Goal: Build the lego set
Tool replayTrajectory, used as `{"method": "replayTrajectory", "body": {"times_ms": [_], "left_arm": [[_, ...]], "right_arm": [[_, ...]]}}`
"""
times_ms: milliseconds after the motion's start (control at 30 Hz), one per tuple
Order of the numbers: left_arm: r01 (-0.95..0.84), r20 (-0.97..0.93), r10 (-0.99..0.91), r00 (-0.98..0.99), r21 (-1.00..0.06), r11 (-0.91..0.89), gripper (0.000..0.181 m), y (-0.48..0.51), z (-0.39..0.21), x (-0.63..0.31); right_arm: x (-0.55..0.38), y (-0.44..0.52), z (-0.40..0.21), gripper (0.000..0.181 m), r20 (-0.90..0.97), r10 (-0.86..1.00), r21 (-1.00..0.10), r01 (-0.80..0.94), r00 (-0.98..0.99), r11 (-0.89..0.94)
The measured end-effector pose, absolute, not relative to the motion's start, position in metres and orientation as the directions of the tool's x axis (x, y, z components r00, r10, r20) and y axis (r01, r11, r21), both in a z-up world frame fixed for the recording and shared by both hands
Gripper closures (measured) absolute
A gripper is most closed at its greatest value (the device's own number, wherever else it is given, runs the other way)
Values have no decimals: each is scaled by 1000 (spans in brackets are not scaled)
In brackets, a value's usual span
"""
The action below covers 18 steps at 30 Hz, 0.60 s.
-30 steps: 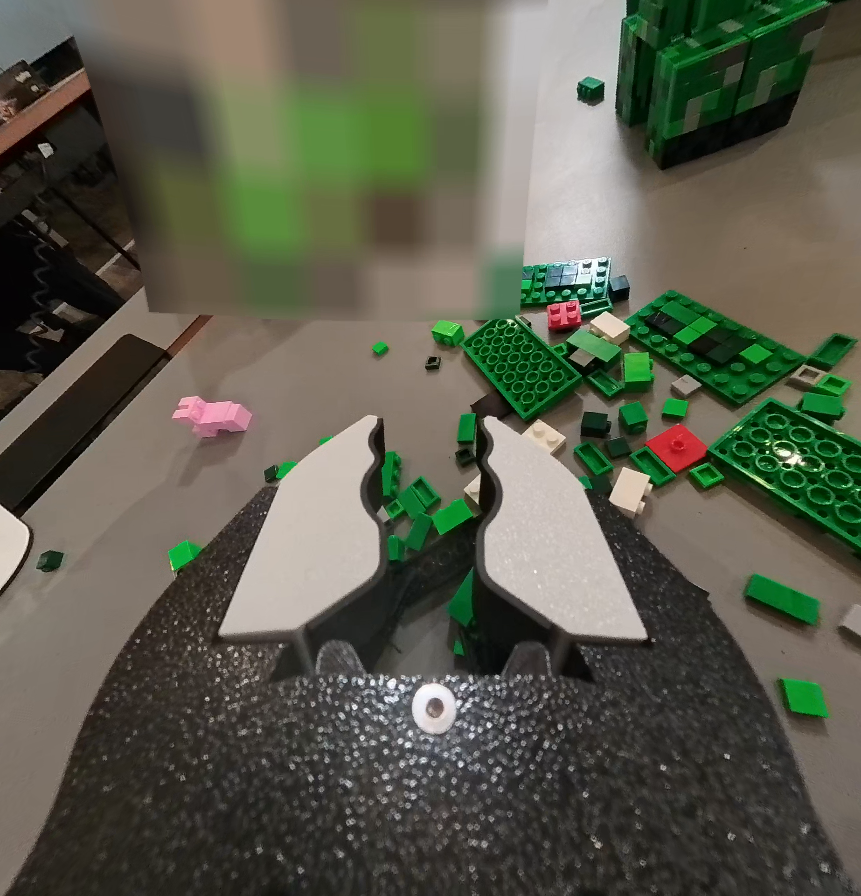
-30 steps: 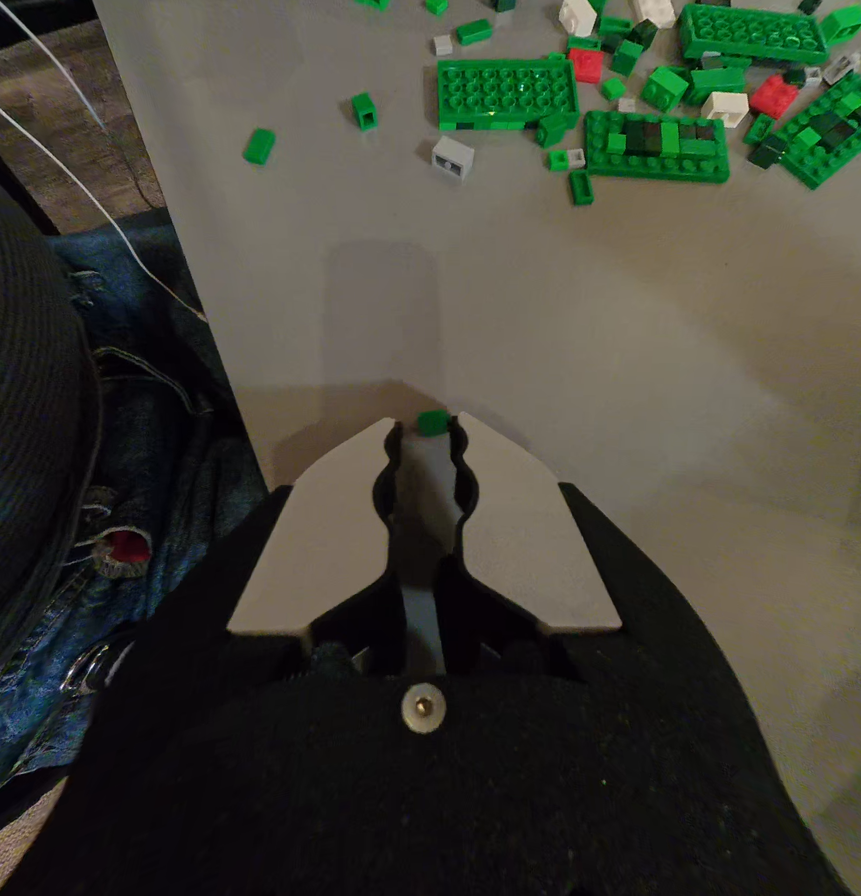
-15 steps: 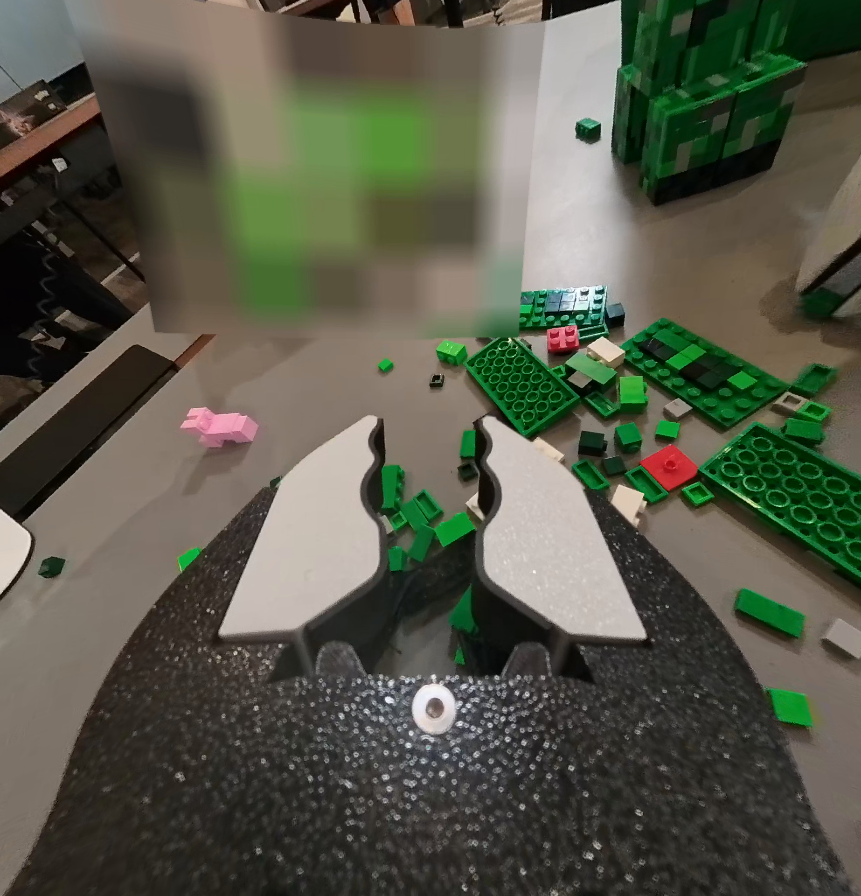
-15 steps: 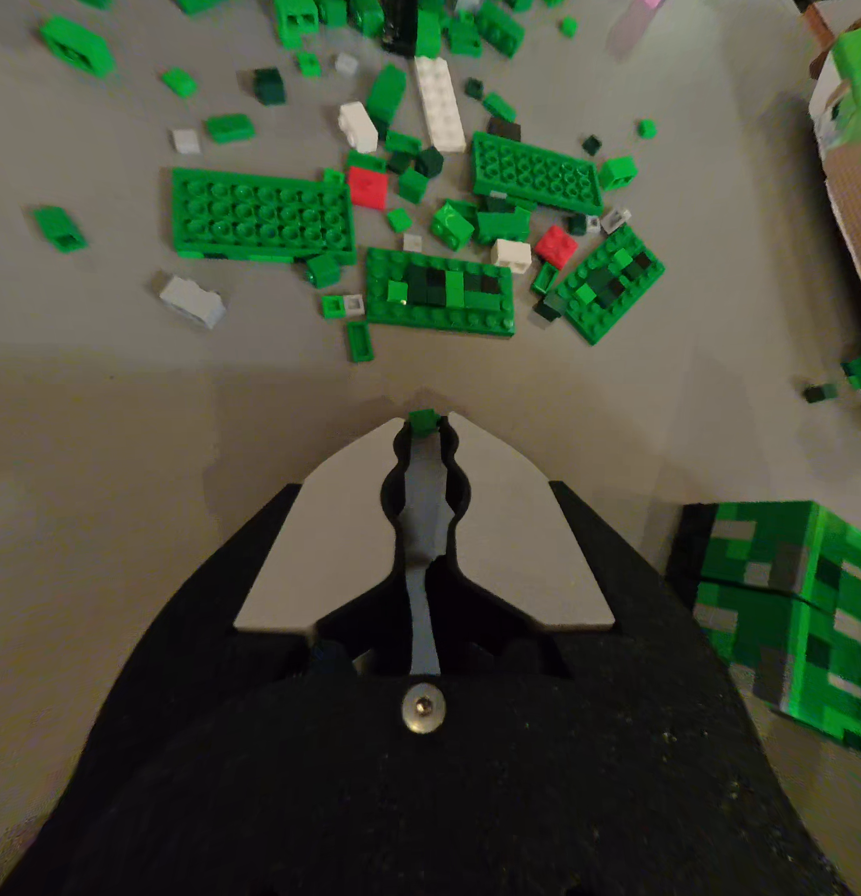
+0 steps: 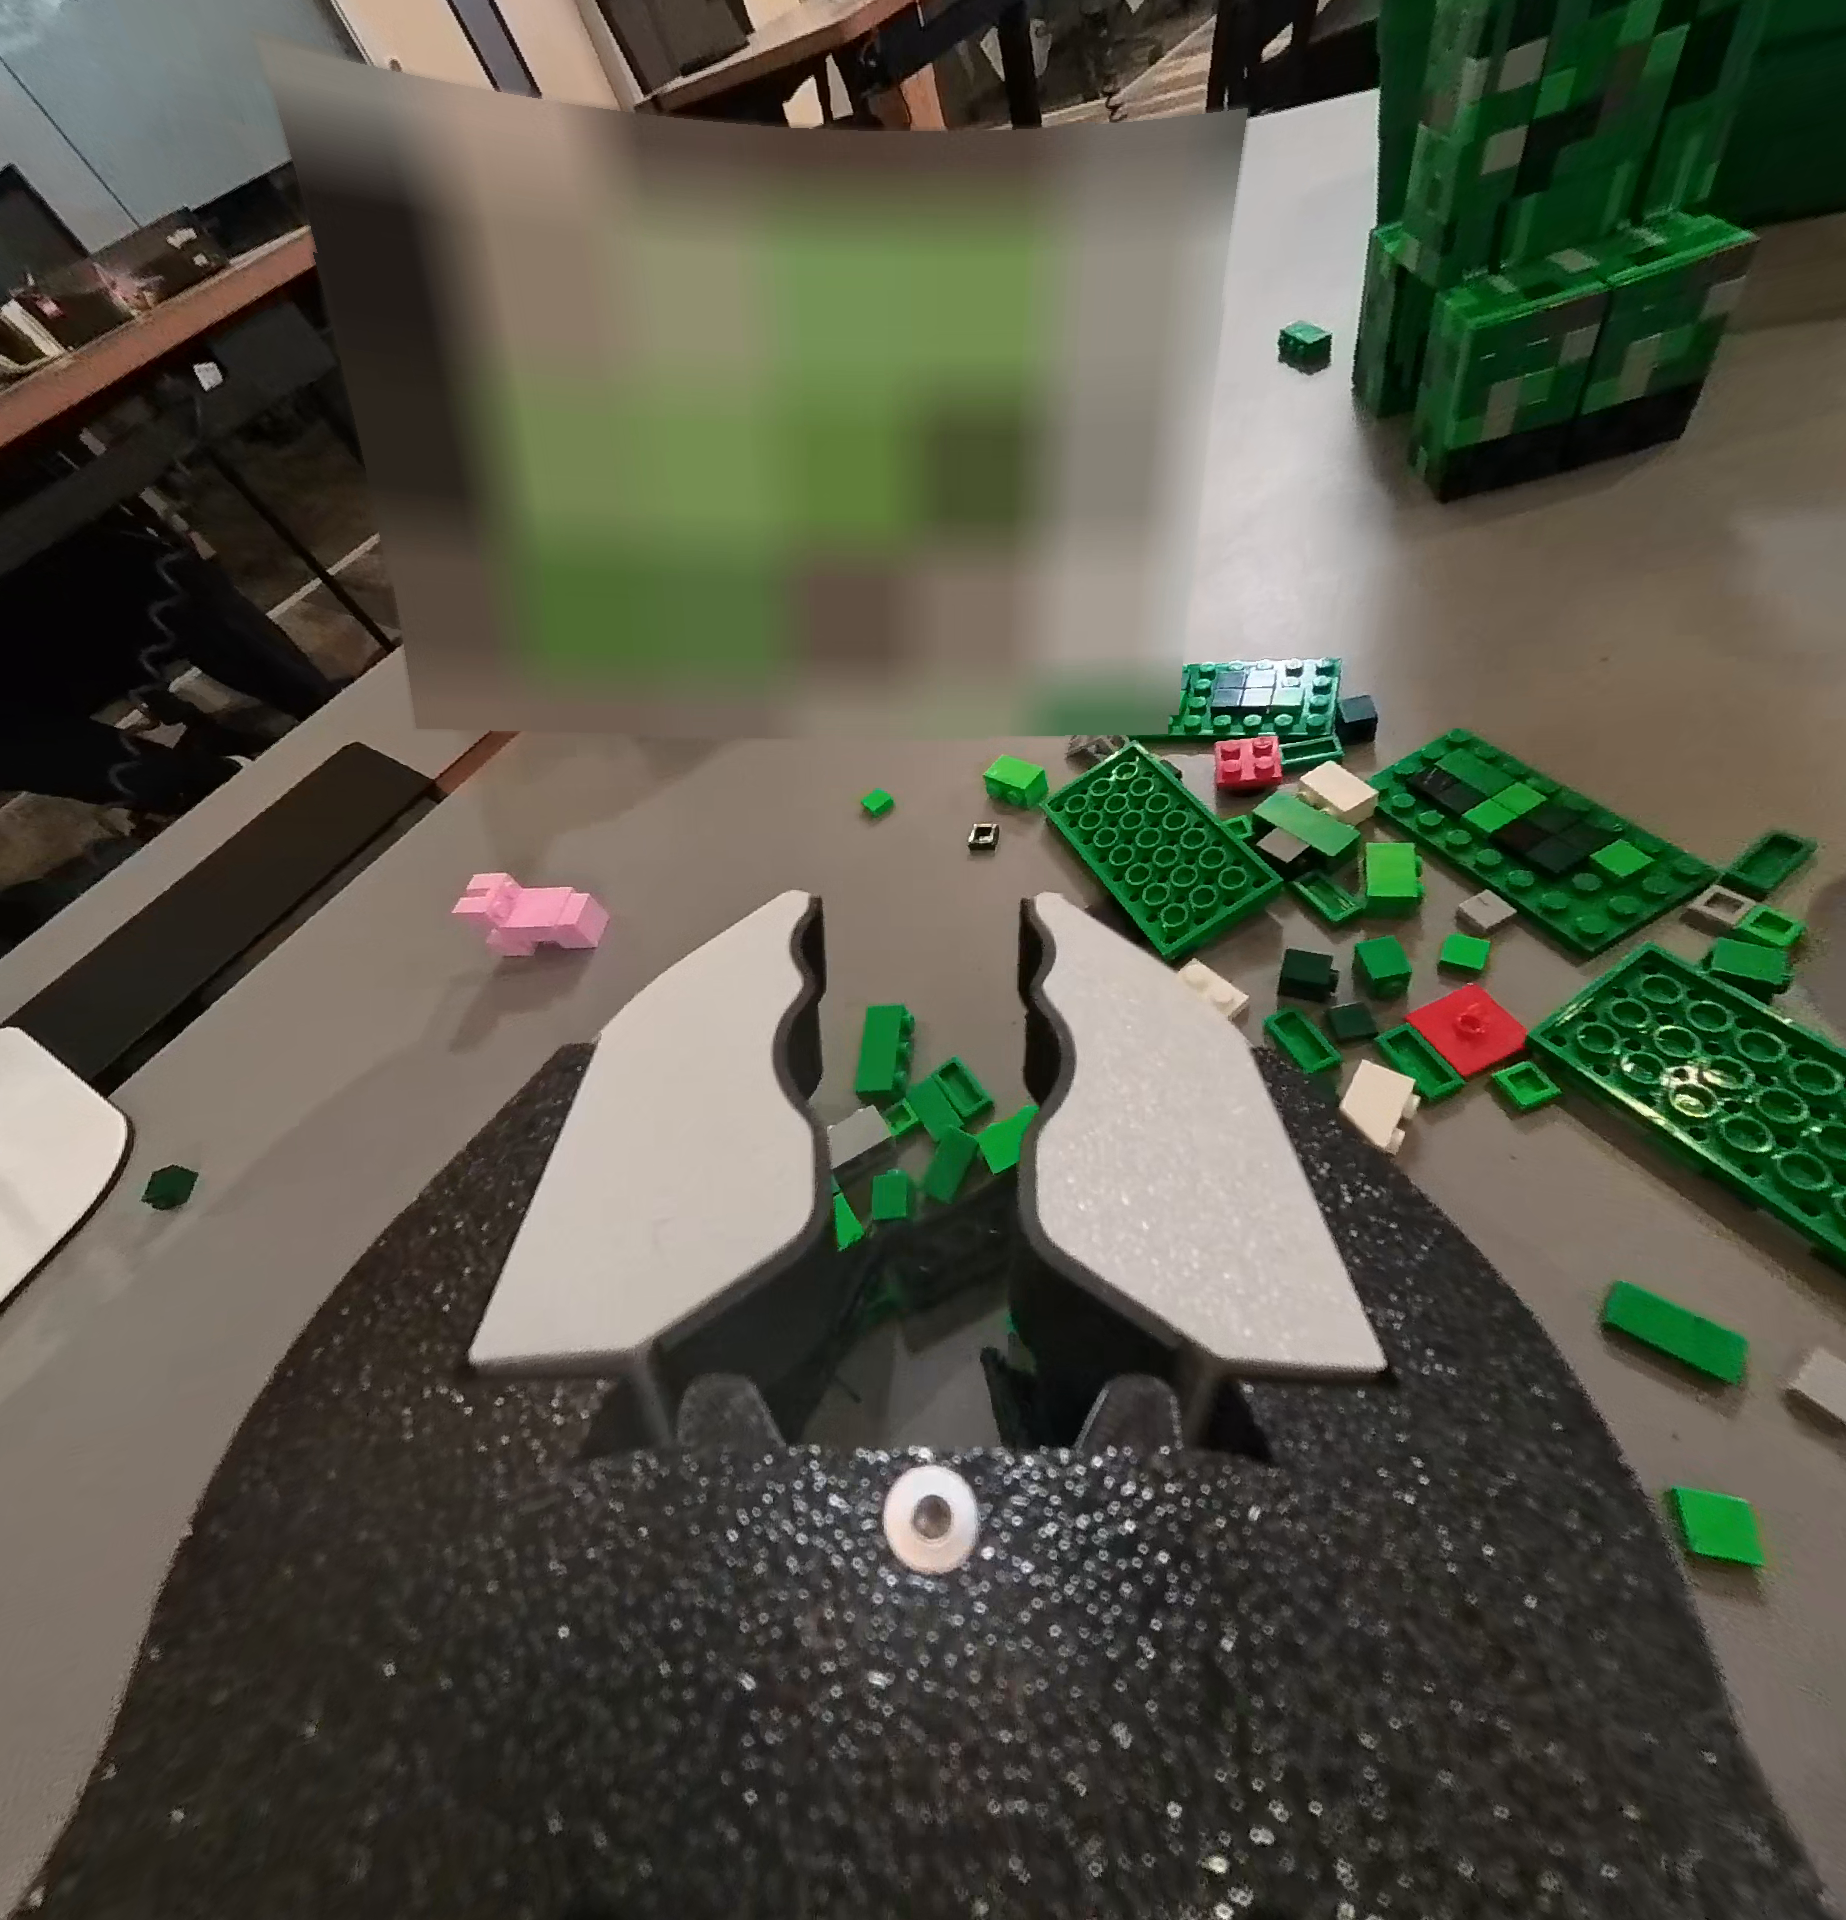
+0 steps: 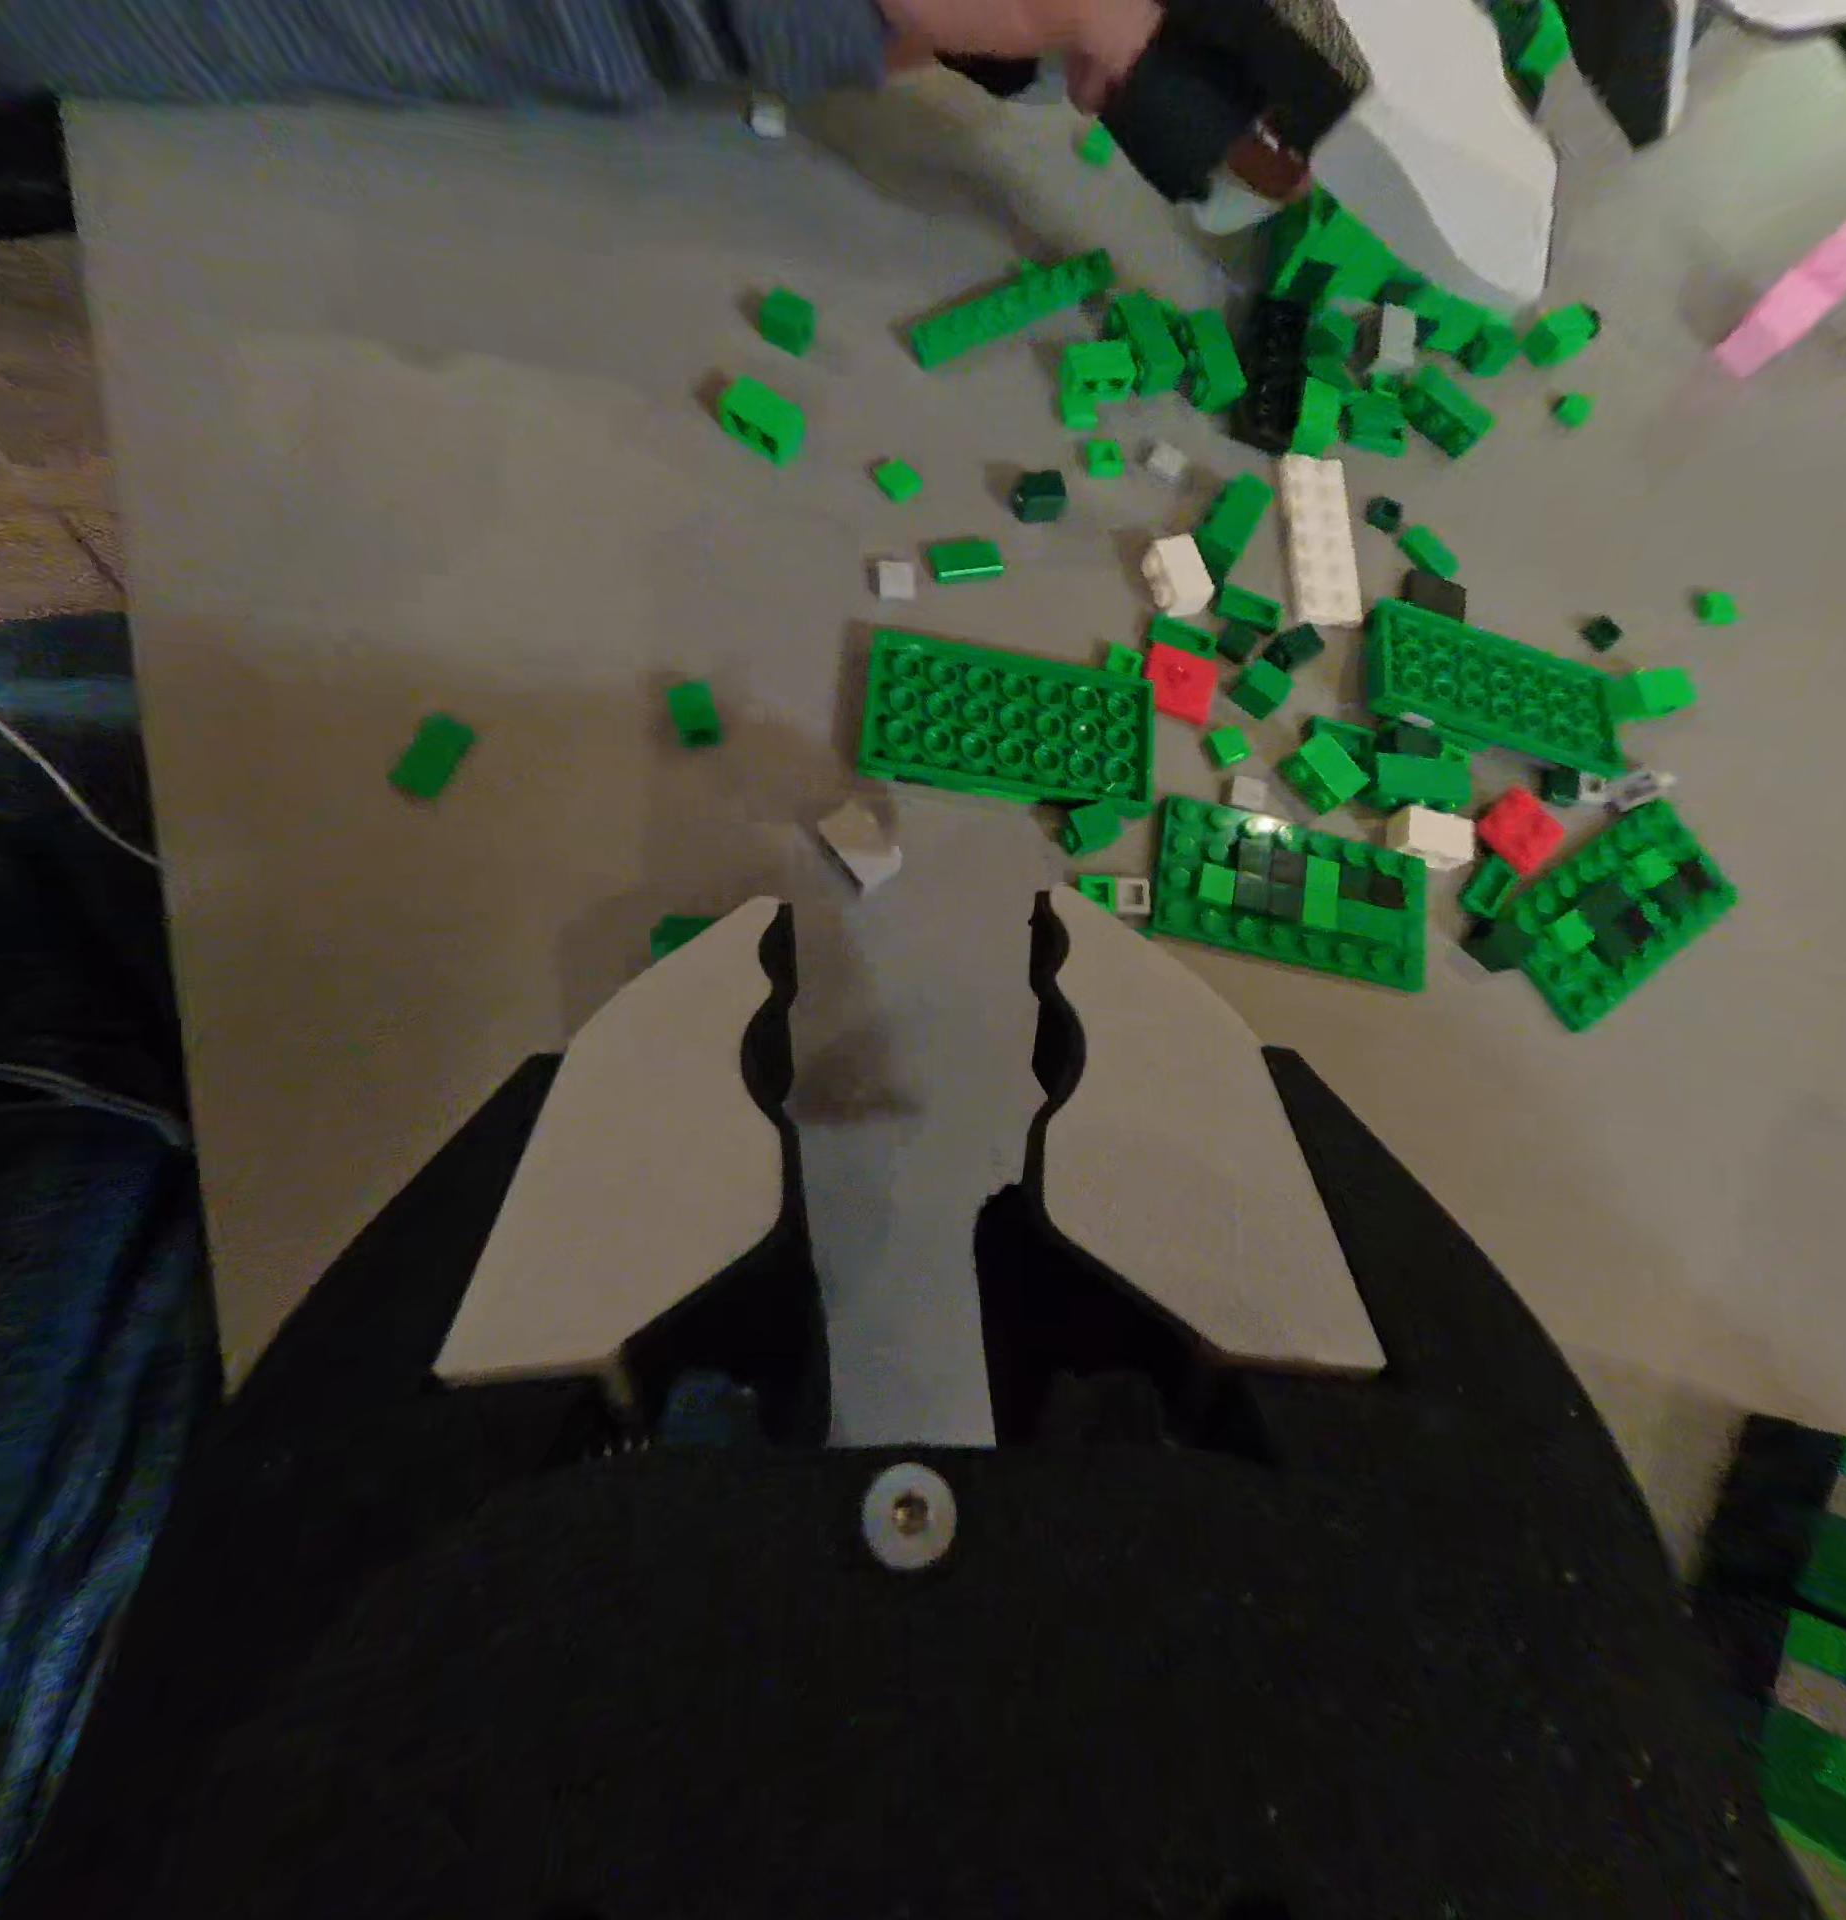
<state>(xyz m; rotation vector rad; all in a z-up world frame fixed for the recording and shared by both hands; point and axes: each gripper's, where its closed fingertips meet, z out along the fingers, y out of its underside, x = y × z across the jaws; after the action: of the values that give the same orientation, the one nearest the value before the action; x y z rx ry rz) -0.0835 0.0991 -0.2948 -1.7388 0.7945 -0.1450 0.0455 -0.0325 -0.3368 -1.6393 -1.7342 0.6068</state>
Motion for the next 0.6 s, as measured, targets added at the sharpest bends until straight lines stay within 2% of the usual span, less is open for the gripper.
{"method": "replayTrajectory", "body": {"times_ms": [133, 233, 367, 500, 600], "left_arm": [[-426, -297, -601, 742, -901, -82, 146, 95, -289, -78], [-380, -266, -700, 663, -925, -8, 146, 77, -275, -60], [-381, -229, -857, 462, -924, 42, 143, 28, -265, -30], [-455, -176, -951, 253, -889, 44, 142, -41, -273, -10], [-592, -204, -946, 251, -806, 16, 145, -63, -294, -17]], "right_arm": [[44, -53, -333, 142, 1, 997, -775, 630, -80, 52], [45, -67, -329, 143, -13, 986, -797, 597, -166, 90], [43, -53, -315, 144, 47, 986, -848, 515, -159, 124], [31, -8, -292, 144, 214, 976, -903, 376, -32, 210], [13, 22, -282, 144, 273, 961, -923, 294, 50, 247]]}}
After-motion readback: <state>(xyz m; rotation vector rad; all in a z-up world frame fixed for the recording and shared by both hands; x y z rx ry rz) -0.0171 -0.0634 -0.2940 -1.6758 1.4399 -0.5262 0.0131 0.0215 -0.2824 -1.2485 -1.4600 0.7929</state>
